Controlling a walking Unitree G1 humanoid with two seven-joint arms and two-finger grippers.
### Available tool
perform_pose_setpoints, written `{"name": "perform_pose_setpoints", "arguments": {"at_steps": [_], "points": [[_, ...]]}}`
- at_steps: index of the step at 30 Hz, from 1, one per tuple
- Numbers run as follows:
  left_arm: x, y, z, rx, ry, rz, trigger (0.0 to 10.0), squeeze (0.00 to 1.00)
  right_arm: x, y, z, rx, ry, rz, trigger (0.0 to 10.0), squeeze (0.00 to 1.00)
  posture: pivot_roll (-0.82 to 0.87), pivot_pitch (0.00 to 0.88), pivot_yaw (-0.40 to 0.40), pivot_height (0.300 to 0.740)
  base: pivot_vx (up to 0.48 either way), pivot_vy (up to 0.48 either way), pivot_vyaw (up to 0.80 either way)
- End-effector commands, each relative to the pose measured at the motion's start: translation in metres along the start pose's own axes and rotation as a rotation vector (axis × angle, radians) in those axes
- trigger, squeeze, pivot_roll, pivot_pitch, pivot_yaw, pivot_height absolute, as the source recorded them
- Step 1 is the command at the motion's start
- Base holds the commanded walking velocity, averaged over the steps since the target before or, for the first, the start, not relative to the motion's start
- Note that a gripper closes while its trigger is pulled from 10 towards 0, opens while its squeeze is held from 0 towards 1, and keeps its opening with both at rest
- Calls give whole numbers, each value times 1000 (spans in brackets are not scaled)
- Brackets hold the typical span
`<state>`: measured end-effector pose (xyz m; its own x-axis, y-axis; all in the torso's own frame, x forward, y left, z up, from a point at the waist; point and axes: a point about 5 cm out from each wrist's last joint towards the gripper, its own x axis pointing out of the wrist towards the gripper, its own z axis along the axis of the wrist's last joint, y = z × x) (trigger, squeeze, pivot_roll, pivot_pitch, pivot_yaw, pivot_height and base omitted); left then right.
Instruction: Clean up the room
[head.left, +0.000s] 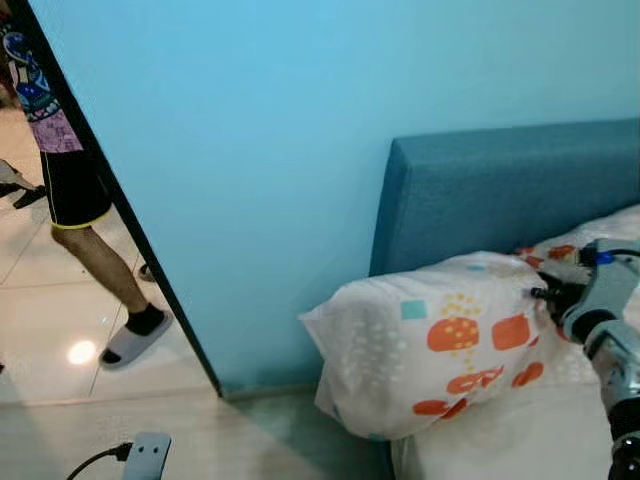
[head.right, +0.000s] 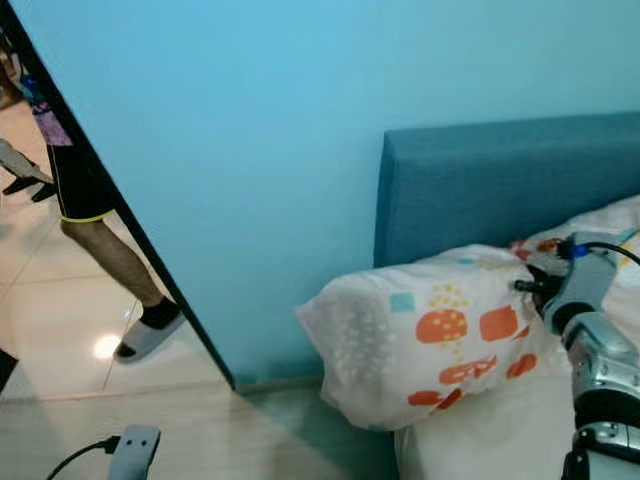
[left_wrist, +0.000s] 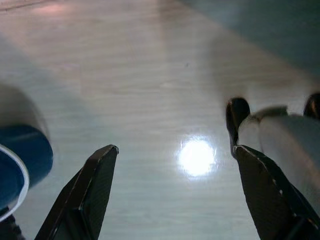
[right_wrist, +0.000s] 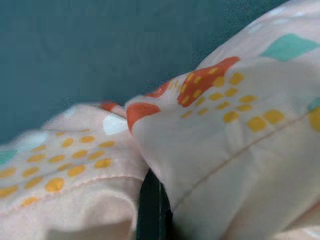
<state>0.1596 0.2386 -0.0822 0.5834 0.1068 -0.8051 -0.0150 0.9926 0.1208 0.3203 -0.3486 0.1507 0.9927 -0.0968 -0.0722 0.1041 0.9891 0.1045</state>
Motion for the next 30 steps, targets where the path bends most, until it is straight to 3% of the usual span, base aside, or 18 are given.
{"name": "perform_pose_setpoints", "arguments": {"at_steps": [1,2,4,7,10,14,15,16,19,20,21,23,24,25,27,28,29,30], "points": [[-7,19,-16,31,40,27,10000,0,3,-9,51,66,-221,4,10000,0,94,209,71,740,0,0,0],[-7,19,-16,31,40,27,10000,0,3,-9,51,66,-221,4,10000,0,94,209,71,740,0,0,0],[-9,27,-17,38,38,34,10000,0,-1,-24,101,93,-384,-31,10000,0,102,225,72,740,0,0,0],[-10,29,-16,41,33,35,10000,0,-5,-31,121,107,-456,-48,10000,0,104,238,72,740,0,0,0],[-9,32,-8,56,1,25,10000,0,-35,-55,178,192,-734,-58,10000,0,113,260,87,740,0,0,0],[-9,33,-8,69,-8,13,10000,0,-52,-71,175,199,-794,-72,10000,0,113,265,99,740,0,0,0],[-10,32,-10,85,-3,4,10000,0,-57,-80,155,211,-763,-111,10000,0,113,270,103,740,0,0,0],[-10,32,-10,85,-3,4,10000,0,-57,-80,155,211,-763,-111,10000,0,113,270,103,740,0,0,0],[-14,33,-21,120,21,-12,10000,0,-74,-98,78,258,-640,-213,10000,0,122,271,120,740,0,0,0],[-14,33,-21,120,21,-12,10000,0,-74,-98,78,258,-640,-213,10000,0,122,271,120,740,0,0,0],[-15,35,-22,123,26,-12,10000,0,-80,-99,53,292,-607,-242,10000,0,124,270,125,740,0,0,0],[-15,35,-22,123,26,-12,10000,0,-80,-99,53,292,-607,-242,10000,0,124,270,125,740,0,0,0],[-15,36,-23,130,28,-12,10000,0,-86,-99,29,322,-568,-265,10000,0,125,270,127,740,0,0,0],[-15,36,-23,130,28,-12,10000,0,-86,-99,29,322,-568,-265,10000,0,125,270,127,740,0,0,0],[-15,37,-22,139,30,-15,10000,0,-103,-94,-38,415,-416,-379,10000,0,123,267,129,740,0,0,0],[-15,37,-22,139,30,-15,10000,0,-103,-94,-38,415,-416,-379,10000,0,123,267,129,740,0,0,0],[-15,37,-21,142,28,-17,10000,0,-112,-90,-70,437,-291,-465,10000,0,122,265,130,740,0,0,0],[-15,37,-21,142,28,-17,10000,0,-112,-90,-70,437,-291,-465,10000,0,122,265,130,740,0,0,0]]}}
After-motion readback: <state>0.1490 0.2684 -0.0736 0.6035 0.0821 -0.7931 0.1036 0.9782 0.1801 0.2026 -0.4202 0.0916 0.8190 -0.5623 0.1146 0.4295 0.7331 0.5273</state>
